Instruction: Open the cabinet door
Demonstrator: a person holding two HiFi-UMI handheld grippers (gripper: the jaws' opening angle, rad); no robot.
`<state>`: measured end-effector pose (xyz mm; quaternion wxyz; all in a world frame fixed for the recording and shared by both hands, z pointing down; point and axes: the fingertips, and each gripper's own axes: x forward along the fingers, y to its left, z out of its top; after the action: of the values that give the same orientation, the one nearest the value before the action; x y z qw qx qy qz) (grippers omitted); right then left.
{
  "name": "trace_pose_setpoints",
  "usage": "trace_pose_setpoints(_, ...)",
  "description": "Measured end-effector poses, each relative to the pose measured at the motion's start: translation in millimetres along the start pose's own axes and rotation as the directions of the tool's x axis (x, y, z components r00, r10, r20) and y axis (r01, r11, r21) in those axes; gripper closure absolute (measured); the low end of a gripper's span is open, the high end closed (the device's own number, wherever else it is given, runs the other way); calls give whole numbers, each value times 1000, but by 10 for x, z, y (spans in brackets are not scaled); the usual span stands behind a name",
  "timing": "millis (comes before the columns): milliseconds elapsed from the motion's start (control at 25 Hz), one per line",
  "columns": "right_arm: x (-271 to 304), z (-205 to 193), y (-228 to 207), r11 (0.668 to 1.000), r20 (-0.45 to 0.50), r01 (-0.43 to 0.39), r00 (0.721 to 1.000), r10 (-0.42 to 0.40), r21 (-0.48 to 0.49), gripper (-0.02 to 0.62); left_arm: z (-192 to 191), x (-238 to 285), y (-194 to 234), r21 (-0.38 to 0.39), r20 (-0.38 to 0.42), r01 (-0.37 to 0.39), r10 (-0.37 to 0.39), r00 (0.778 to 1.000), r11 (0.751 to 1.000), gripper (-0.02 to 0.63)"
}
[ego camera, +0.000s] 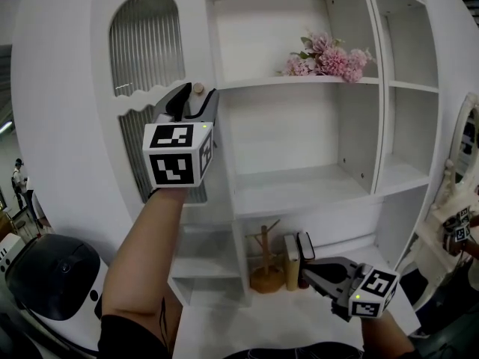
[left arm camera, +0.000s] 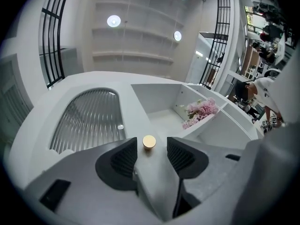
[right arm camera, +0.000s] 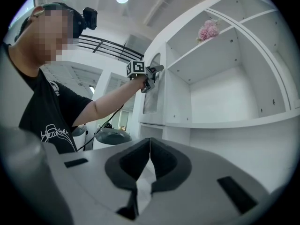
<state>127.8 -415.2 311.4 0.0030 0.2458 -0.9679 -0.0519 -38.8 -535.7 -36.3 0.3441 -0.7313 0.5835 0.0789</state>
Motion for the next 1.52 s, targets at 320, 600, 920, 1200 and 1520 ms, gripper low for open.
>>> trace_pose_setpoints(320, -80, -5, -38, 999, -6, 16, 1000, -16, -31, 591, -9, 49, 53, 25, -1, -19, 19, 1000, 999, 416)
trace_pose_setpoints(600, -90, 1, 5, 999, -7, 12, 1000, -12, -37, 591, -3, 53, 93, 77, -13, -46, 47, 999, 996, 477)
trace_pose_setpoints(920, -131, -6, 4, 999, -14, 20, 1000, -21, -42, 591, -9, 50, 40, 171, -18, -51, 55, 998, 984, 518)
trace_pose_setpoints(1200, -125, -7, 51, 999, -16, 18, 1000, -19, -44, 591, 3, 21, 39, 173, -39, -19, 26, 999, 985, 526)
trace_pose_setpoints(1520, -128, 29, 173, 999, -5, 12, 1000, -13, -51, 591, 64, -90, 42, 155, -46, -1, 8, 999, 988, 529)
